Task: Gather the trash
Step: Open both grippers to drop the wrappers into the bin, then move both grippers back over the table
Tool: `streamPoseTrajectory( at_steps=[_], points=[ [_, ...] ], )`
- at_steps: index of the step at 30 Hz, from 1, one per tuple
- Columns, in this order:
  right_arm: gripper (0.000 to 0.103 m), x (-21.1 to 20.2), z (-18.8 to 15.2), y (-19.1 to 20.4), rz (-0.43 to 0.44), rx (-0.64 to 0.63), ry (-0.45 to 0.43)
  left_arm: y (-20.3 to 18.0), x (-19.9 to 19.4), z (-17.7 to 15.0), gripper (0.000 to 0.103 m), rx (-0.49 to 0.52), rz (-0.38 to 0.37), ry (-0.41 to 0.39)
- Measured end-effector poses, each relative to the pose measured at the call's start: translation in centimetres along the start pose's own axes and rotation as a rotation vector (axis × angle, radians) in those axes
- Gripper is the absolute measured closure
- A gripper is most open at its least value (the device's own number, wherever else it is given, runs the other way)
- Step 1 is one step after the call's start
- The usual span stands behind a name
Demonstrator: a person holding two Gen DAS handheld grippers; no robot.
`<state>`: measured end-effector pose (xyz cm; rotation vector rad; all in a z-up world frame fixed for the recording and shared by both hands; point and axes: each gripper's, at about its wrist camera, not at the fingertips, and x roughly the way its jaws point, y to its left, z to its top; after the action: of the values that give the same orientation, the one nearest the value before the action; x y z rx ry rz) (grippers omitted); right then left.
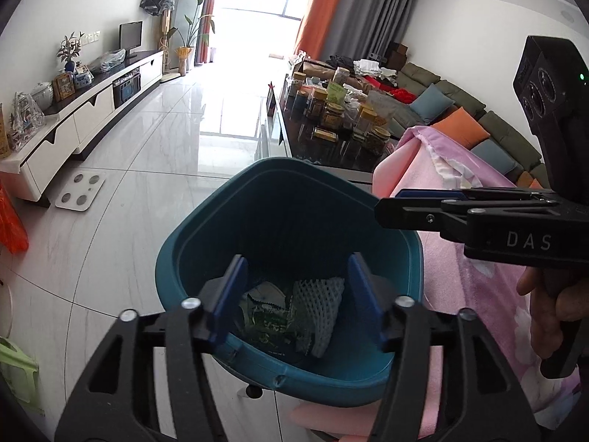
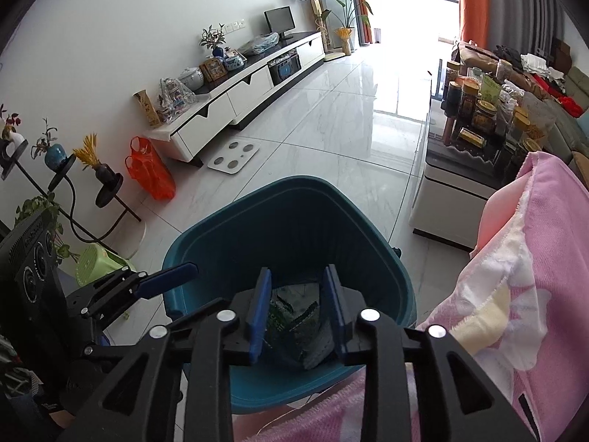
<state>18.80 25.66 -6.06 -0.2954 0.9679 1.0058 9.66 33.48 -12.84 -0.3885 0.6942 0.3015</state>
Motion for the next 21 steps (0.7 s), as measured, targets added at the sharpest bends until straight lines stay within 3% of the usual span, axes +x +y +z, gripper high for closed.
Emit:
streamPoseTrajectory(
  at_steps=[1, 5, 12, 15, 21],
  points=[
    [0.064, -0.2, 0.0, -0.1, 0.004, 0.007, -0.010, 0.3, -0.4, 0.1, 0.022, -0.003, -0.003, -0.012],
    [0.044, -1.7, 0.1, -0.7, 0.007, 0.029, -0.065, 0.4, -1.8, 0.8, 0.006, -0.026, -0.012, -0.047],
    [0.012, -4.7, 0.3, -1.3, 0.009, 0.051, -0.177, 1.4, -3.5, 1.8, 0.006, -0.066, 0.000, -0.065],
    [0.007, -6.1, 0.2, -1.6, -0.015, 0.046, -0.221, 1.4, -4.3, 2.2, 0.006, -0.075, -0.003, -0.086],
    [0.007, -8.7, -0.8, -3.1, -0.072, 0.065, -0.276, -0.8, -6.8, 3.5, 0.006, -0.033, -0.020, -0.146]
  ],
)
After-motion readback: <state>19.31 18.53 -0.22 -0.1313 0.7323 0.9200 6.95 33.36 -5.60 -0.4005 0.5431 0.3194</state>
